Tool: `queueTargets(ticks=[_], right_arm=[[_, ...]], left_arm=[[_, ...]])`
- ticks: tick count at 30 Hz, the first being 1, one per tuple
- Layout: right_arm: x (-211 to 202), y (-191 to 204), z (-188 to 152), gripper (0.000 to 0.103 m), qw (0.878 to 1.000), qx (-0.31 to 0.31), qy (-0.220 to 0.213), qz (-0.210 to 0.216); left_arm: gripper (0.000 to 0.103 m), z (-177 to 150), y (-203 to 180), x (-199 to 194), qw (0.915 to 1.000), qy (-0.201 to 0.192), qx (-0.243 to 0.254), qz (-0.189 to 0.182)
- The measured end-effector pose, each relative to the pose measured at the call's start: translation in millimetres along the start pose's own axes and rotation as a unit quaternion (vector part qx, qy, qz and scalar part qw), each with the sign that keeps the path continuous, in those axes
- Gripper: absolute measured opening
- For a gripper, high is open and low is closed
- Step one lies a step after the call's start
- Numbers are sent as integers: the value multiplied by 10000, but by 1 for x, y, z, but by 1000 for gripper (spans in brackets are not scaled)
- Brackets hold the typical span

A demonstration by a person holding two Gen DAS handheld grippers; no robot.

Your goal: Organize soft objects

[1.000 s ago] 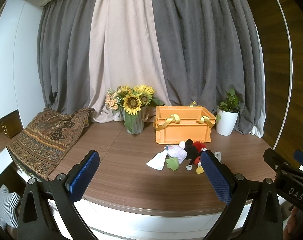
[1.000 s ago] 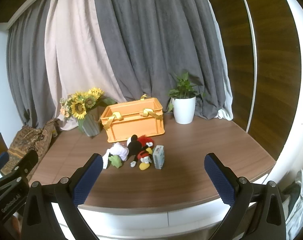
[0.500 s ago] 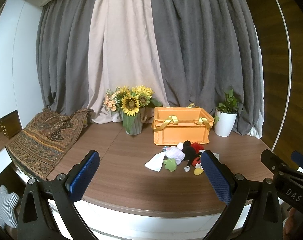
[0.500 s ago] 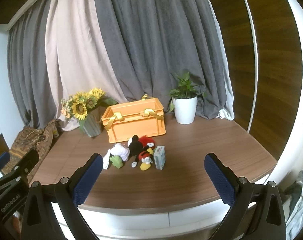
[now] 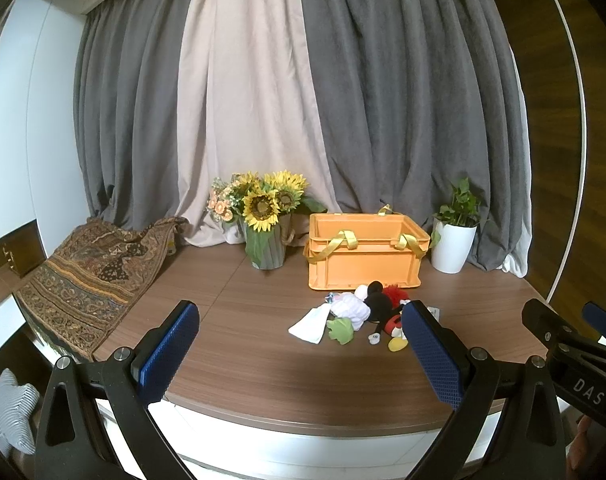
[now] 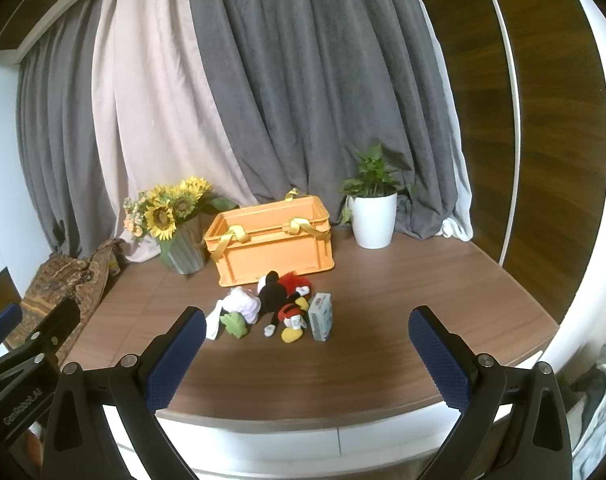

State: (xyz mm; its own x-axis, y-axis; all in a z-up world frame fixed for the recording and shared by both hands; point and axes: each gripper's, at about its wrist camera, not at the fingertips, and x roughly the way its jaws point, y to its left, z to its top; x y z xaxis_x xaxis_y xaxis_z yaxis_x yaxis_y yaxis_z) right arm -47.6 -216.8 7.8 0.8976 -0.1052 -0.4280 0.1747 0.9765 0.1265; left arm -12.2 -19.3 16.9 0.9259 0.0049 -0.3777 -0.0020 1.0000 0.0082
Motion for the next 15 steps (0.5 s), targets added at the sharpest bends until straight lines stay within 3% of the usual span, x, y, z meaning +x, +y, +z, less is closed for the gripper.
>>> queueTargets(ticks=[8, 15], right_arm=[[16, -3, -5, 103, 9998, 55, 166, 97], [46, -1, -19, 103, 9995, 87, 304, 30]], left_arm=[[103, -17, -6, 16, 9997, 204, -40, 125], [100, -31, -10, 56, 9990, 425, 38, 162]])
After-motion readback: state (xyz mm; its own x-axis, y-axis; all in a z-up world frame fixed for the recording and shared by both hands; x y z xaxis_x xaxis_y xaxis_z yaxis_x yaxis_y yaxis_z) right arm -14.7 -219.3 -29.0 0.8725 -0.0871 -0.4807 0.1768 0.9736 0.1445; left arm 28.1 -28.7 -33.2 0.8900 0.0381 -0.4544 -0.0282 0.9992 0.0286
